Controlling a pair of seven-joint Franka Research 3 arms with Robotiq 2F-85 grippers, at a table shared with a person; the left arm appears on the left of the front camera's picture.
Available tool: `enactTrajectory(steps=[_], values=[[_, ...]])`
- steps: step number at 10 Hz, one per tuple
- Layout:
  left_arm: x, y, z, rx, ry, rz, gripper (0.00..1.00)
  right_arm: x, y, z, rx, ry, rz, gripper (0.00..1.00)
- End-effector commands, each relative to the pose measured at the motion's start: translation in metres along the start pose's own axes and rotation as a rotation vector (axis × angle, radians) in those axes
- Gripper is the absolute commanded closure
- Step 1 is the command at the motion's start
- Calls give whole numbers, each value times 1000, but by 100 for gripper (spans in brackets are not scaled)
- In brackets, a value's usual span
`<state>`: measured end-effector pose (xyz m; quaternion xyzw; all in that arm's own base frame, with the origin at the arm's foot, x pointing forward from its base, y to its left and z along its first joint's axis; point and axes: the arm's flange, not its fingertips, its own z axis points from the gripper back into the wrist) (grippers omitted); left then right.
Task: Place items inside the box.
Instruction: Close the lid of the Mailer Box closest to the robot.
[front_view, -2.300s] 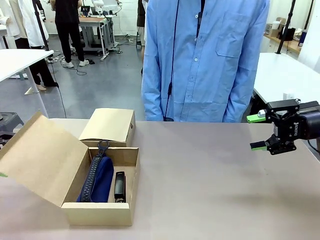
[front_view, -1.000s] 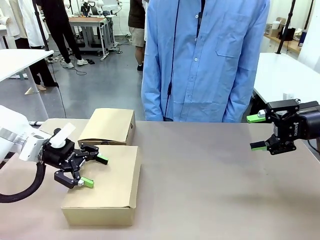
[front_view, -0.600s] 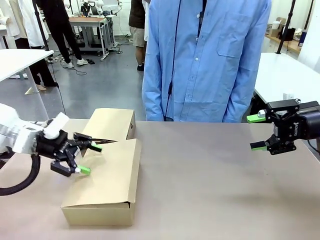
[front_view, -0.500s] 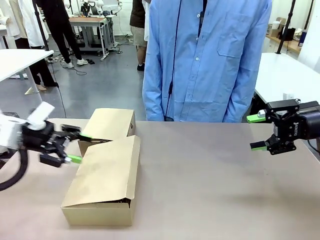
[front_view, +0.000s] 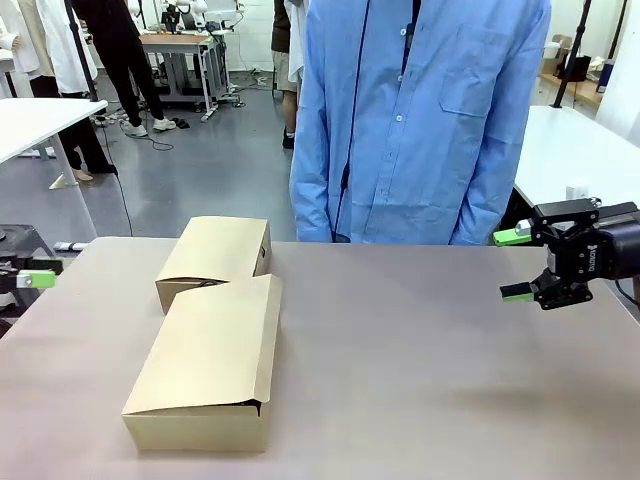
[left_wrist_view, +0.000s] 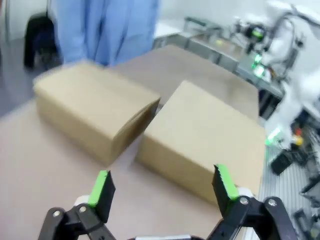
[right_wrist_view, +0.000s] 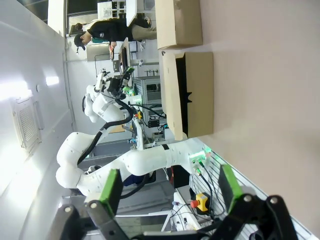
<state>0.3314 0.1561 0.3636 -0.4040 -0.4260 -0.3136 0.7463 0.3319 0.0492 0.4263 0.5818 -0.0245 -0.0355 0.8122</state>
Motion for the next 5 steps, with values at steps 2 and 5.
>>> enactTrajectory(steps=[2,5], values=[[-17,44,-2,-198,42,563,0,0,4,0,11,-2,-16,0],[-39,80,-7,-85,99,875,0,0,4,0,11,-2,-16,0]])
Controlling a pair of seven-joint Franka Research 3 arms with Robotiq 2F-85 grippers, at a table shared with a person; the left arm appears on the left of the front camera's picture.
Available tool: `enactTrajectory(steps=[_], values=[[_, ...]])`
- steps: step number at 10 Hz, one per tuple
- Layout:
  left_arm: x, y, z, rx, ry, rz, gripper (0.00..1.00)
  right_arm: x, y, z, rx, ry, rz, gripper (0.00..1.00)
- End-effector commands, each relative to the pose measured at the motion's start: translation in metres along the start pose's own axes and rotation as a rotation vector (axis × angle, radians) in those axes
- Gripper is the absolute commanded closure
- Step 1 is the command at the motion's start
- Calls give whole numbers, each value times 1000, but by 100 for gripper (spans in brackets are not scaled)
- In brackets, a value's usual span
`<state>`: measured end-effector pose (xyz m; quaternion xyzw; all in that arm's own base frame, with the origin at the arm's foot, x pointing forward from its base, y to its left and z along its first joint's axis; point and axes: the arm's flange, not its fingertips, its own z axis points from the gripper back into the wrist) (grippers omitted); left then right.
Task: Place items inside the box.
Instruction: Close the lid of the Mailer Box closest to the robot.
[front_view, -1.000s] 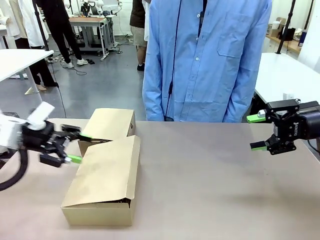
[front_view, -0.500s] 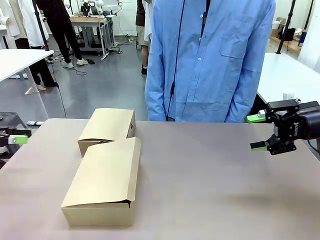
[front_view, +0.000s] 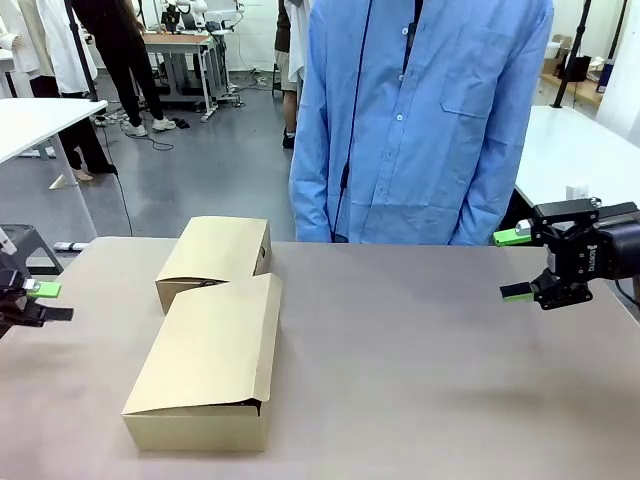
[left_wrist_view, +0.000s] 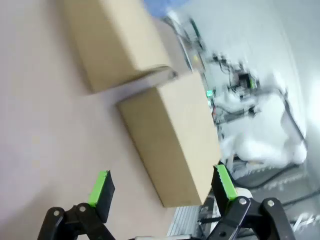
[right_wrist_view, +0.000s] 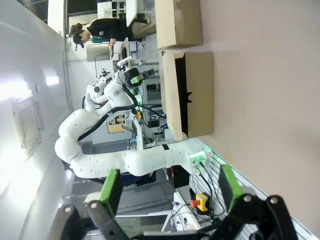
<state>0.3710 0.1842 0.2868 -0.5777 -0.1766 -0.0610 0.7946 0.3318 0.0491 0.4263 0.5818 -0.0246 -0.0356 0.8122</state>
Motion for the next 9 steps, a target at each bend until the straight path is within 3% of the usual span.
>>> enactTrajectory(steps=[1,9], values=[[-6,-16,-5,-31,6,-138,0,0,4,0,11,-2,-16,0],[-6,-16,-5,-31,6,-138,0,0,4,0,11,-2,-16,0]])
